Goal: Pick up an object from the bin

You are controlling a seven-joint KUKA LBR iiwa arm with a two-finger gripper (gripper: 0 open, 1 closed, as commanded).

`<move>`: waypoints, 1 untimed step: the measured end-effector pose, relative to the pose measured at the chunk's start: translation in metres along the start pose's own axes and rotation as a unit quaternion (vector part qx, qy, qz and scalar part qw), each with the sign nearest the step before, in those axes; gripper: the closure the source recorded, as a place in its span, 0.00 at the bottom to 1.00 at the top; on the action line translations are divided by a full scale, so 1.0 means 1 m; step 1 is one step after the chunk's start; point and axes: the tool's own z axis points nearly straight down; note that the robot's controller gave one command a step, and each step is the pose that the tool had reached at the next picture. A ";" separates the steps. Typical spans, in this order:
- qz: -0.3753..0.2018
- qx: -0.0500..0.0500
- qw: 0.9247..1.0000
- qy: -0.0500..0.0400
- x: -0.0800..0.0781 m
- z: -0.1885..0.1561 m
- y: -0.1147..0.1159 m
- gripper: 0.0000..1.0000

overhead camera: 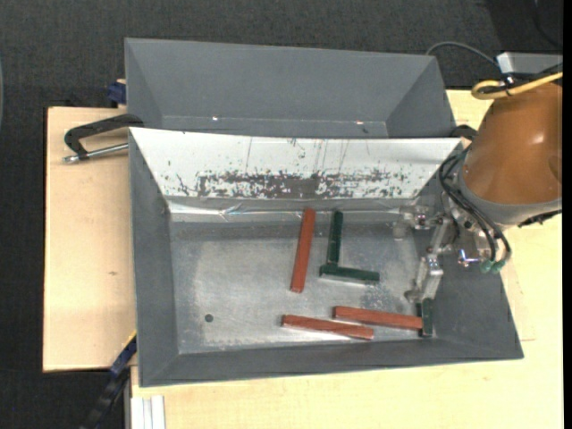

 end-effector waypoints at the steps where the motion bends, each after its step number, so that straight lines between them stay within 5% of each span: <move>1: 0.000 0.000 1.000 0.000 0.000 0.000 0.000 0.00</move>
Offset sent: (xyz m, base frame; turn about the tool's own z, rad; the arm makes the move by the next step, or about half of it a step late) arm -0.0044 -0.0684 -0.1255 0.1367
